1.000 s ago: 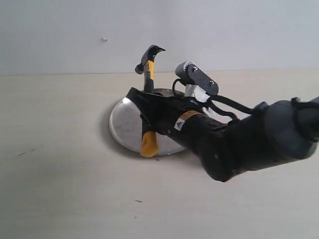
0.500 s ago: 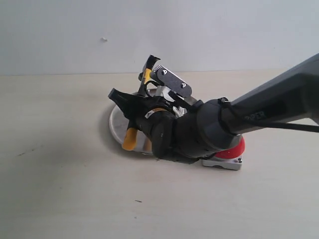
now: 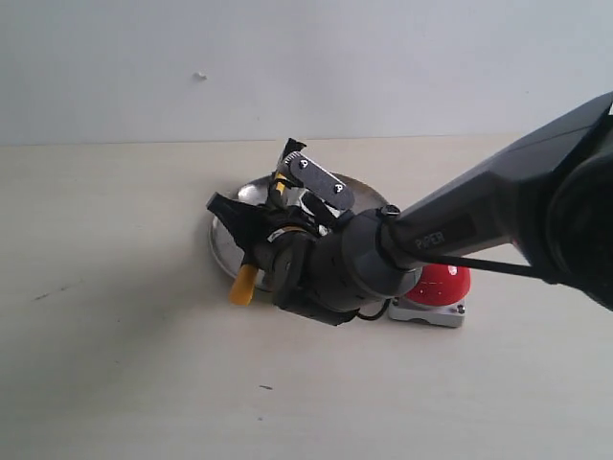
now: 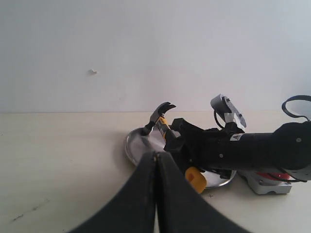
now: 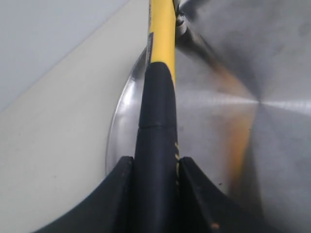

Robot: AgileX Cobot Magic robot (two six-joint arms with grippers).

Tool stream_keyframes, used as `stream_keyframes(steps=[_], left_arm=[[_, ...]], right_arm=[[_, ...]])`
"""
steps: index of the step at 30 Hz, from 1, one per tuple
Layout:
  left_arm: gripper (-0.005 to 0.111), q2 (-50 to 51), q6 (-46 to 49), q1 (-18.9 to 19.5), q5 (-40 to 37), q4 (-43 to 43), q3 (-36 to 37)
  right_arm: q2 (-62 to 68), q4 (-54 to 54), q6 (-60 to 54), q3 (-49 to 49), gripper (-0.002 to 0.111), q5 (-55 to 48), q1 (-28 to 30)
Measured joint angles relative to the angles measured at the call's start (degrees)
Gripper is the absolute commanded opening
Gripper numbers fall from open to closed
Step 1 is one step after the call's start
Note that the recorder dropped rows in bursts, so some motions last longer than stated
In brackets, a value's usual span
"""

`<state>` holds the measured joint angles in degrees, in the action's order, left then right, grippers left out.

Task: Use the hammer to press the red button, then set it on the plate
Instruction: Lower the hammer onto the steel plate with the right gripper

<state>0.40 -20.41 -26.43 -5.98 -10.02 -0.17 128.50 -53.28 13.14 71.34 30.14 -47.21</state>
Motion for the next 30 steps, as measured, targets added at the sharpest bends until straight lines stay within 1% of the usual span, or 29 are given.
stream_keyframes(steps=[6,9,12,16,20,24,30], left_arm=[[0.000,0.0,0.0,0.0,0.0,0.0,0.0],[0.000,0.0,0.0,0.0,0.0,0.0,0.0],[0.000,0.0,0.0,0.0,0.0,0.0,0.0],[0.000,0.0,0.0,0.0,0.0,0.0,0.0],[0.000,0.0,0.0,0.0,0.0,0.0,0.0],[0.000,0.0,0.0,0.0,0.0,0.0,0.0],[0.000,0.0,0.0,0.0,0.0,0.0,0.0]], right_arm=[[0.9,0.2,-0.2,0.0,0.000,1.0,0.0],[1.1,0.5,-0.2,0.0,0.003,1.4,0.0],[1.2,0.6,-0.2,0.0,0.013,1.7,0.0],[1.2,0.6,-0.2,0.0,0.030,1.7,0.0],[1.2,0.8,-3.0,0.0,0.044,2.1,0.0],[1.1,1.8,-6.0,0.7,0.048,4.3,0.0],[0.7,1.3,-11.2,0.7,0.047,4.6,0.0]])
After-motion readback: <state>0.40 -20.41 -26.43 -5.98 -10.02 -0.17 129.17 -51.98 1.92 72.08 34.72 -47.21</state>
